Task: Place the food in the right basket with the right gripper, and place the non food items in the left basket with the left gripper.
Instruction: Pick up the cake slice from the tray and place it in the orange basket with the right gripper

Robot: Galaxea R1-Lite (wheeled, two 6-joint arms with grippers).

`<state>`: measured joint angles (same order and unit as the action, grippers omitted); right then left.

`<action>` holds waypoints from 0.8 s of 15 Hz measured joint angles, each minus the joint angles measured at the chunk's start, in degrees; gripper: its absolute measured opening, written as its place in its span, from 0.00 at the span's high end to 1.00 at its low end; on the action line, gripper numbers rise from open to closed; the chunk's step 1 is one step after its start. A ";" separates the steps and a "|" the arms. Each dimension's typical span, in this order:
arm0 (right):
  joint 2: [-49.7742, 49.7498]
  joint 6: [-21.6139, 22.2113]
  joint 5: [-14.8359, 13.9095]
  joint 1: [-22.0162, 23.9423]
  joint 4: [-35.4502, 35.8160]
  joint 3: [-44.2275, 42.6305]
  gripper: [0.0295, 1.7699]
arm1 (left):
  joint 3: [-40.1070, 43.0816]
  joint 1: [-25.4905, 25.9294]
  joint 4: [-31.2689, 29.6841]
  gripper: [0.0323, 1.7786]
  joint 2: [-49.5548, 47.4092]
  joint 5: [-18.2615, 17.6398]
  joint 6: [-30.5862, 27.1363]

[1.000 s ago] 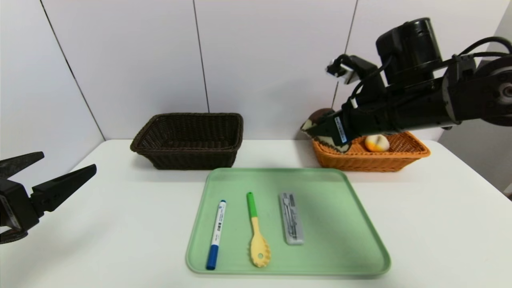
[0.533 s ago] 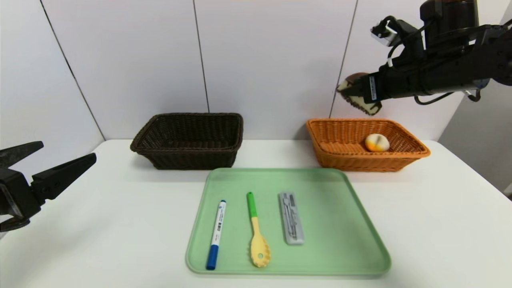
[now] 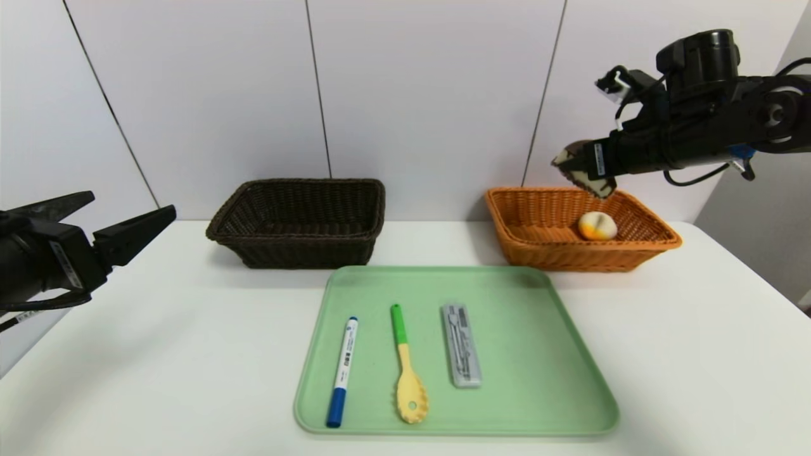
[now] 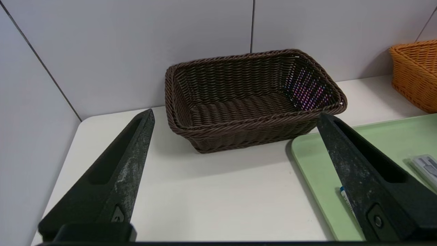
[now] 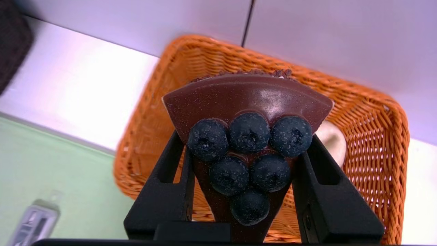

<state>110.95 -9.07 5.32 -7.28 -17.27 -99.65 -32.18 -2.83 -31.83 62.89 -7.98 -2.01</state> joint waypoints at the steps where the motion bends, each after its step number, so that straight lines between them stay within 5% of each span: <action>1: 0.94 -0.10 -0.46 0.48 0.18 0.50 0.56 | 0.11 0.00 0.02 0.05 0.30 0.02 0.00; 12: 14.87 -0.43 -5.27 1.00 9.59 0.34 0.56 | 0.96 0.02 -0.09 0.05 0.41 0.07 0.01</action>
<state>125.82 -9.50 0.05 -6.28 -7.68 -99.30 -31.22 -2.80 -31.91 63.31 -7.91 -2.00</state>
